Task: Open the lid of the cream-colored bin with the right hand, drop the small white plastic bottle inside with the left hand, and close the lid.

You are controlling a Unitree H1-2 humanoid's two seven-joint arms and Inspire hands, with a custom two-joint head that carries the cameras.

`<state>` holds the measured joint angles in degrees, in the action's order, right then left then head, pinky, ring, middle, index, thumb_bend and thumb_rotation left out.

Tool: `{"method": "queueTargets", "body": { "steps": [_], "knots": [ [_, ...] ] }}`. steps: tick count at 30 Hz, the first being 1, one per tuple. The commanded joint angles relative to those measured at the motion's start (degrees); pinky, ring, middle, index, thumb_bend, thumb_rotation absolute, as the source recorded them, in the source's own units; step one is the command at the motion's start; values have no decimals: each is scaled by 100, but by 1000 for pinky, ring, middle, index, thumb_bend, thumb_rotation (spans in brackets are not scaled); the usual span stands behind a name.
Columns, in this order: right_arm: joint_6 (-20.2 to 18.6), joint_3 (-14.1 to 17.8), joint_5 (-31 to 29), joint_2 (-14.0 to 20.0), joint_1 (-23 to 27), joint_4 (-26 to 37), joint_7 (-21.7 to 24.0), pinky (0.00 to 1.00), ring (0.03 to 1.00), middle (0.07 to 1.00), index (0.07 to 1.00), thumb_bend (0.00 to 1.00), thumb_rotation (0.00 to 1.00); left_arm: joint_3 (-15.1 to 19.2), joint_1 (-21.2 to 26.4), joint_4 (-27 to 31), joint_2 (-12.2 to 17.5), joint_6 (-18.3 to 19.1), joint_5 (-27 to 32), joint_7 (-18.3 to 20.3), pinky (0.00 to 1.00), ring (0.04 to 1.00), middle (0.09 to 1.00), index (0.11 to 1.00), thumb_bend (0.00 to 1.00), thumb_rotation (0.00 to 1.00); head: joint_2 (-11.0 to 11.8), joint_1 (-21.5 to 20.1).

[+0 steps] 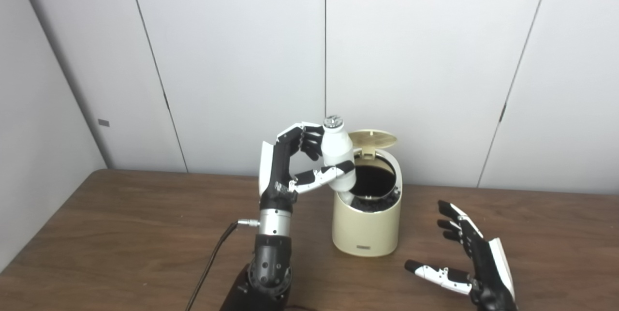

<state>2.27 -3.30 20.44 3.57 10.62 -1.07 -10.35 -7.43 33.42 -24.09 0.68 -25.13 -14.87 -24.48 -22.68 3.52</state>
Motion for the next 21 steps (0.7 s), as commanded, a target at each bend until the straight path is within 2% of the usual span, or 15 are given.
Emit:
{"method": "queueTargets", "body": {
  "steps": [1, 11, 21],
  "knots": [
    [278, -9, 27, -24, 197, 117, -79, 744, 791, 852, 834, 819, 192, -84, 354, 30, -4, -179, 14, -126, 368, 422, 480, 520, 502, 0, -2, -5],
    [270, -16, 9, -64, 187, 150, -92, 758, 797, 857, 841, 809, 175, -458, 492, -348, 9, -179, 307, -376, 346, 401, 475, 534, 499, 0, -7, -60],
    [168, -14, 39, -125, 149, 264, -104, 764, 798, 858, 839, 802, 159, -1000, 681, -846, 65, -180, 300, -1011, 373, 423, 464, 505, 504, 0, -2, -120]
  ]
}}
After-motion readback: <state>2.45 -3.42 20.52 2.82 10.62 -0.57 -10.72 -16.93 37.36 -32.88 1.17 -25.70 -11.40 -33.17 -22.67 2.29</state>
